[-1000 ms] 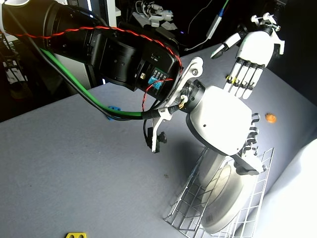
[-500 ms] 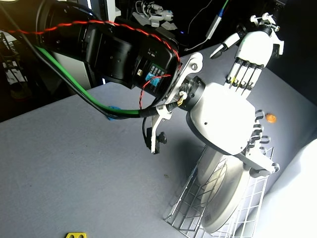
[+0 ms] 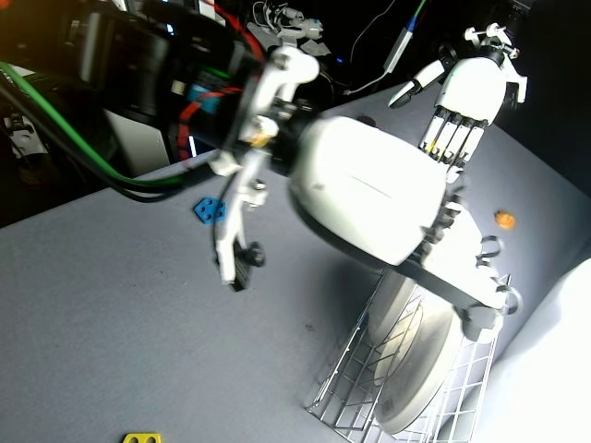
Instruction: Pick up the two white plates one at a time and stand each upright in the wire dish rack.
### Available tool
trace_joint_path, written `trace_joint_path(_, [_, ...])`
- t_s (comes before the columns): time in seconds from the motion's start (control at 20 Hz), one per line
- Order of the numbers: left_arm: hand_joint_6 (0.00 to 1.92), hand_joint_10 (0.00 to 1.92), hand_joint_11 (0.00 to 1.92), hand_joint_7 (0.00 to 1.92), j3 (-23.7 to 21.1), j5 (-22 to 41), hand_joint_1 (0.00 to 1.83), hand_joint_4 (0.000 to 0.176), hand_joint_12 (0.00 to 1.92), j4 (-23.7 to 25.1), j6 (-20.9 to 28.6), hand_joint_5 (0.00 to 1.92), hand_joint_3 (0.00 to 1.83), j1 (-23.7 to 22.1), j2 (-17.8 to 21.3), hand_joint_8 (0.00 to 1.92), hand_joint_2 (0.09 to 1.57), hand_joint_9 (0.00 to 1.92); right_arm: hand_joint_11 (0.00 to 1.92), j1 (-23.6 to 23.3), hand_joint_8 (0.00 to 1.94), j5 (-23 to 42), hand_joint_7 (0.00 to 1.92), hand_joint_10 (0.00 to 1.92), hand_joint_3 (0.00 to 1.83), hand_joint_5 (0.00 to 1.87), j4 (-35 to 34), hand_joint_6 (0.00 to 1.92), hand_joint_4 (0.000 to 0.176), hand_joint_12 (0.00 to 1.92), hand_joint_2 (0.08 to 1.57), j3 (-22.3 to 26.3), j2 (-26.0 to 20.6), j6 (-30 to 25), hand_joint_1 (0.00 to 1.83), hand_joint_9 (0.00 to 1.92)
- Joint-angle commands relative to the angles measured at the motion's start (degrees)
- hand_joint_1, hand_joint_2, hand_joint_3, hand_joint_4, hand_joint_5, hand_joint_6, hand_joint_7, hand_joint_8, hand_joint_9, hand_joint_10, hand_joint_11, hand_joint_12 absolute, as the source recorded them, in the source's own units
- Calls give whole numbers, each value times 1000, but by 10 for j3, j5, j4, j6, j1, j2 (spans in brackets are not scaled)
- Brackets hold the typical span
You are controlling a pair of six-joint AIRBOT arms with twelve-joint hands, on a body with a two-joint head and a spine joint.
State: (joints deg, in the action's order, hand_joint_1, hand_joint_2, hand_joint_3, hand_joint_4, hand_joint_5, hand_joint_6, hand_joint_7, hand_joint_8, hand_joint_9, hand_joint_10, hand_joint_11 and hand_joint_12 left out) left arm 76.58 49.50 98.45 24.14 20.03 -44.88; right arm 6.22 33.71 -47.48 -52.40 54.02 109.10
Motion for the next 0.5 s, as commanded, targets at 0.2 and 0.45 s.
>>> trace_joint_path(0.2, [2,2,0,259,-9,19,0,0,479,-35,-18,233,0,-20,3,0,1051,229,0,-3,16,17,563,531,0,530,238,20,0,1048,1174,13,-75,-256,1124,284])
trace_joint_path(0.45, [3,4,0,285,-9,23,0,0,540,-35,-39,262,0,-25,3,4,1058,251,81,51,332,28,574,890,0,504,536,395,0,1497,1079,-8,-105,-518,1240,329])
